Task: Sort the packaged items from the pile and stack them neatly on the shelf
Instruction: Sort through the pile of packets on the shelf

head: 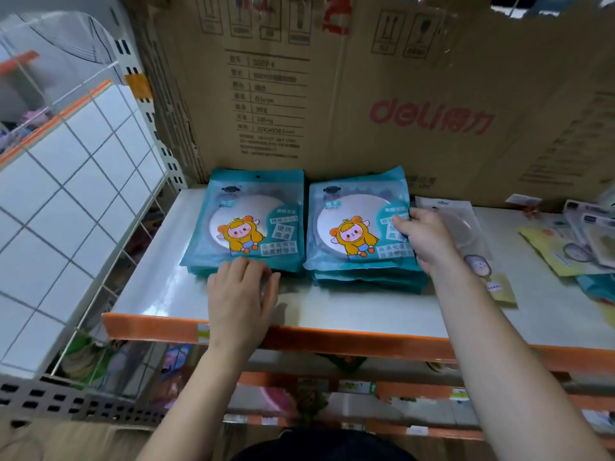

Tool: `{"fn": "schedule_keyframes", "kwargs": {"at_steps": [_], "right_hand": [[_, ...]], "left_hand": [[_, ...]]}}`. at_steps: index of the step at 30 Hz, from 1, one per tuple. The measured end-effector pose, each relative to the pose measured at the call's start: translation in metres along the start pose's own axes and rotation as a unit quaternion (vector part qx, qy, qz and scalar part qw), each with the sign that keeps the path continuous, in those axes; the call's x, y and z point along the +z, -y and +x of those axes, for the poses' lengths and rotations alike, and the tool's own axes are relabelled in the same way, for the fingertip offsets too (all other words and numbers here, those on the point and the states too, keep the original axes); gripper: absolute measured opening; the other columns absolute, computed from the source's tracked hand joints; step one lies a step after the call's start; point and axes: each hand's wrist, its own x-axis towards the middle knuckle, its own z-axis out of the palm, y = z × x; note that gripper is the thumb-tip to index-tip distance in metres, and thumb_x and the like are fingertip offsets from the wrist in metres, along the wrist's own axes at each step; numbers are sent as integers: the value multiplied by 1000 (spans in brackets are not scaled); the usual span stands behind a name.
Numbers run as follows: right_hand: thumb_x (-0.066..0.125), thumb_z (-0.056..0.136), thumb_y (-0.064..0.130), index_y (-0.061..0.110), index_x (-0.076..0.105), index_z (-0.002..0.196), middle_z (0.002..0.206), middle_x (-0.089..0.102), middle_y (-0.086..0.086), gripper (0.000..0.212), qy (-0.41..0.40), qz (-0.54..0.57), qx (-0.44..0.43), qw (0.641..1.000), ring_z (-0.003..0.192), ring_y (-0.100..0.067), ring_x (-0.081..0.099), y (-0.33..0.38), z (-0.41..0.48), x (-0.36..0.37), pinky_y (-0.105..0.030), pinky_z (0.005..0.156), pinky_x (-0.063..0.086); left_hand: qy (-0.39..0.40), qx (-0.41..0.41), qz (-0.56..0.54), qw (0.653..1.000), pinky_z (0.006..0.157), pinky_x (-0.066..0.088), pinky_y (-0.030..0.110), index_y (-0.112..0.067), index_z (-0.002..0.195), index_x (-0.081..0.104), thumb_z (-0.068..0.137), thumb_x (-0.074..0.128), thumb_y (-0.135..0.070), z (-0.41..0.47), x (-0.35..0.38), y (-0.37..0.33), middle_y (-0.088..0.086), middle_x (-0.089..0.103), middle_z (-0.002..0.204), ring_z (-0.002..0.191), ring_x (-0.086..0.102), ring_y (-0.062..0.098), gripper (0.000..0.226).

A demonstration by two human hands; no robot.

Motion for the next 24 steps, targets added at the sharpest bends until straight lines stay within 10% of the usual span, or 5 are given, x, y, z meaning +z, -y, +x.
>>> {"fn": "schedule_keyframes", "kwargs": {"at_steps": [13,24], "right_hand": [[83,74,19,23,59,99,108,71,-6,35,-11,-191,-49,980,89,-23,71,-4,9,-11,-48,79,59],[80,76,41,14,54,131,124,61,-8,67,-88,-326,-87,937,96,-19,65,-16,2,-21,-33,66,56]], "left_hand": [[5,-19,19,1000,72,35,33,-14,86,66,93,45,-35,-11,5,-2,3,65,83,76,56,22,31],[-39,55,-6,998,67,36,34,-12,82,68,92,54,-32,-10,5,-10,0,66,77,70,57,21,27]]}}
